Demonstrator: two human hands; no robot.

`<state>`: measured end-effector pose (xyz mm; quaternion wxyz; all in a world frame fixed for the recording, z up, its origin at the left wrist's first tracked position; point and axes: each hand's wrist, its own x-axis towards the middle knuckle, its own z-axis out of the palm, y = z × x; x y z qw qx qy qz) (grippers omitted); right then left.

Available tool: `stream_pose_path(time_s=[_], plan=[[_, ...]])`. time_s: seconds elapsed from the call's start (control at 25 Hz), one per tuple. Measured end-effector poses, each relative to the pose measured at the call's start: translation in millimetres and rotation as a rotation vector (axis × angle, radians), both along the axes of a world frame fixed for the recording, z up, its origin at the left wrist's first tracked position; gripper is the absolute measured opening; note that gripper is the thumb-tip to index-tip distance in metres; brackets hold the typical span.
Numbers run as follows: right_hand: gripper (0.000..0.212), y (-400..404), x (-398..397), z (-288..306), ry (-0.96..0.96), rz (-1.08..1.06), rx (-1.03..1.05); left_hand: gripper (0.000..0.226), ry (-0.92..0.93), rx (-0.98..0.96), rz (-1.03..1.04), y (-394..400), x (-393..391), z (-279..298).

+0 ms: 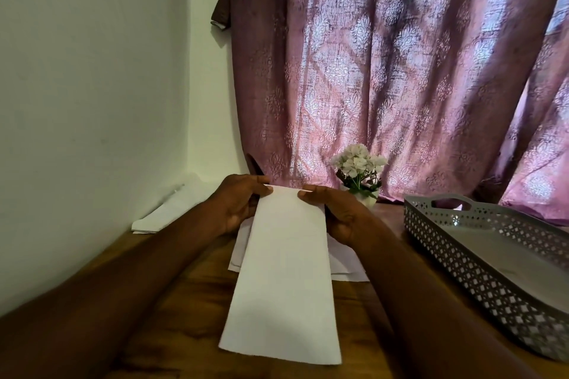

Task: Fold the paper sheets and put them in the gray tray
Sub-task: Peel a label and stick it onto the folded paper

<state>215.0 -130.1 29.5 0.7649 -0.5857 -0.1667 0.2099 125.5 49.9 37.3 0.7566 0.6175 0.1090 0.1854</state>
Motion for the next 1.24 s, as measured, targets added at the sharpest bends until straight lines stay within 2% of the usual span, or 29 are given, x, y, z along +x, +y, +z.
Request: stream_pose_path(time_s=[0.16,0.24,0.32,0.4,0.48,0.6,0.8,1.08,1.24], plan=[[0.017,-8,5,-3,0.048,-0.012,0.057,0.012,-0.009,-0.121,-0.100,9,0,1],[0.017,-8,5,-3,0.038,-0.032,0.056,0.024,0.008,-0.123,-0.131,13,0,1],[0.018,-3,3,-3,0.013,-0.013,0.037,0.034,0.041,-0.014,-0.132,13,0,-1],[0.019,3,-2,-2,-0.006,-0.001,0.015,0.027,0.045,0.076,-0.083,9,0,-3],[0.023,4,-4,-1,-0.024,-0.020,0.003,0.016,0.029,0.095,-0.028,10,0,-3],[0.027,-3,-2,-1,-0.035,-0.072,0.014,0.013,0.007,0.114,-0.018,16,-2,2],[0.014,-9,3,-2,0.003,-0.155,0.046,0.015,-0.011,0.122,-0.051,17,-1,5],[0.032,-8,-4,-1,0.024,-0.041,0.031,0.029,0.080,0.217,-0.337,43,-7,13],[0.026,-2,-9,0,-0.004,0.029,0.010,0.021,0.107,0.395,-0.318,48,-9,17]])
